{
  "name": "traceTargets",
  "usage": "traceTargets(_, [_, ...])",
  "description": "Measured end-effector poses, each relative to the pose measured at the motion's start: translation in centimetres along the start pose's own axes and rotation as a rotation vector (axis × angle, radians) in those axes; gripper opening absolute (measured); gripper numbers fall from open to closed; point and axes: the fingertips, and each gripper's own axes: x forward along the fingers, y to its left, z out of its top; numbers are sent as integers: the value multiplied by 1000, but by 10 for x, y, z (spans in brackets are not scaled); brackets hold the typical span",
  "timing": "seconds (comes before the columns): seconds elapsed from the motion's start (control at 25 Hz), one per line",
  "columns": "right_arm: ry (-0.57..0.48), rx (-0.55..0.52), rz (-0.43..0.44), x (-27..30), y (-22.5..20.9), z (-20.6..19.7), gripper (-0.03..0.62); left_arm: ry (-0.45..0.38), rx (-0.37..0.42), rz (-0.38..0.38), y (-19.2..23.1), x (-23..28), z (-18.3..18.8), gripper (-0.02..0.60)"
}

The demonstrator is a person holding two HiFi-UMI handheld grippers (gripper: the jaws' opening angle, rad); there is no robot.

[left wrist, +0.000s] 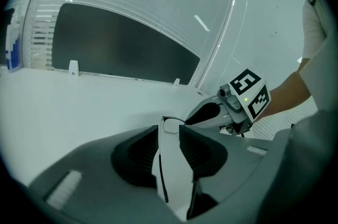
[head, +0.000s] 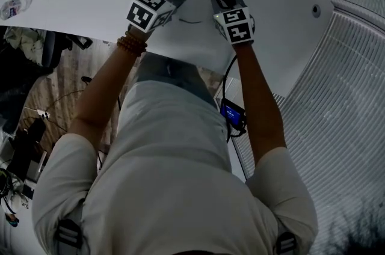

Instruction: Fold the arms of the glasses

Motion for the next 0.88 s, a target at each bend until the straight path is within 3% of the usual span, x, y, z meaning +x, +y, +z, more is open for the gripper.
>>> traceTargets(0.56, [9, -3, -40, -3, -7, -2, 18, 58, -36, -65, -26, 10, -25, 123])
traceTargets(0.88, [14, -11, -44, -2, -7, 1, 18, 58, -58, -38, -16, 3, -31, 138])
